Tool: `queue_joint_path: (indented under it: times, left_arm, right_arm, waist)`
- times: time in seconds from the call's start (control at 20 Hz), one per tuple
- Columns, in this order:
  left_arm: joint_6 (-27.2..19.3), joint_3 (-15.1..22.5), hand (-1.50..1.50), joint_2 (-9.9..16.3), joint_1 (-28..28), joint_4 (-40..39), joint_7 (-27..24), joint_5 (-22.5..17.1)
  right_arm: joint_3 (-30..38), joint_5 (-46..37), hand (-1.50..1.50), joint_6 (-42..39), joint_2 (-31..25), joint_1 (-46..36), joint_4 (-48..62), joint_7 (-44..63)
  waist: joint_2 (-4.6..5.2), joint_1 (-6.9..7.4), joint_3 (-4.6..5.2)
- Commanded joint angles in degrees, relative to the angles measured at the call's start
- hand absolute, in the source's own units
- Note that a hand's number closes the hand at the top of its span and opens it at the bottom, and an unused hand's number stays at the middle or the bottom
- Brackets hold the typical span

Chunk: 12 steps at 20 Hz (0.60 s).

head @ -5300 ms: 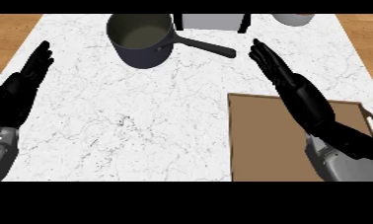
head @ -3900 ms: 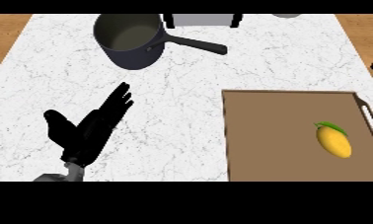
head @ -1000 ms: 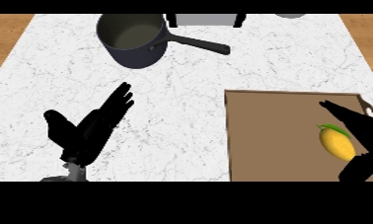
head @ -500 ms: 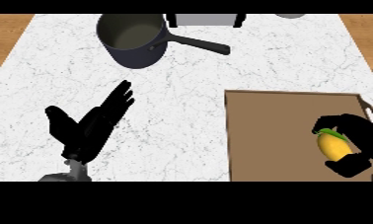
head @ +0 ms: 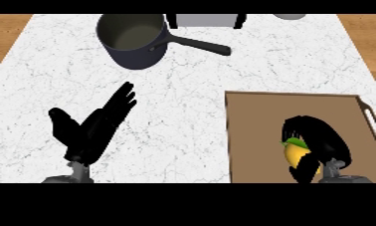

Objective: Pick the lemon from the tray and place it in the pot

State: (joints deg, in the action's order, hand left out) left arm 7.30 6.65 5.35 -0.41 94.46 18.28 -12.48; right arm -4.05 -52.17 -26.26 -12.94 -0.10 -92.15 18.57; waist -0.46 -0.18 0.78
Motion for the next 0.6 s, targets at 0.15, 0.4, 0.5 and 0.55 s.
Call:
queue_joint_path:
  times: [0.15, 0.4, 0.5, 0.55]
  left_arm:
    - [-1.0, 2.0, 0.00, -1.7, 0.7, -0.3, -1.7, 2.3]
    - [0.5, -0.7, 0.00, 0.1, -0.7, 0.3, 0.2, -0.4]
    - [-0.7, 1.4, 0.00, -1.7, -1.0, -0.2, -0.1, 1.6]
    - [-0.6, 1.0, 0.00, -1.2, 0.3, 0.8, 0.2, 1.1]
  right_arm:
    - [-18.6, -2.8, 1.50, 11.2, 12.6, -1.5, -2.9, 29.5]
    - [-33.1, -4.1, 1.50, 17.5, 12.8, -7.9, -5.2, 46.9]
    - [-32.9, -5.4, 1.50, 16.3, 12.9, -10.3, -7.8, 51.3]
    - [-33.3, -8.7, 1.50, 19.6, 12.9, -10.9, -5.1, 52.1]
  waist:
    - [0.36, 1.36, -0.73]
    - [0.37, 0.97, -0.74]
    - [0.35, 0.47, -0.75]
    - [0.34, 0.66, -0.75]
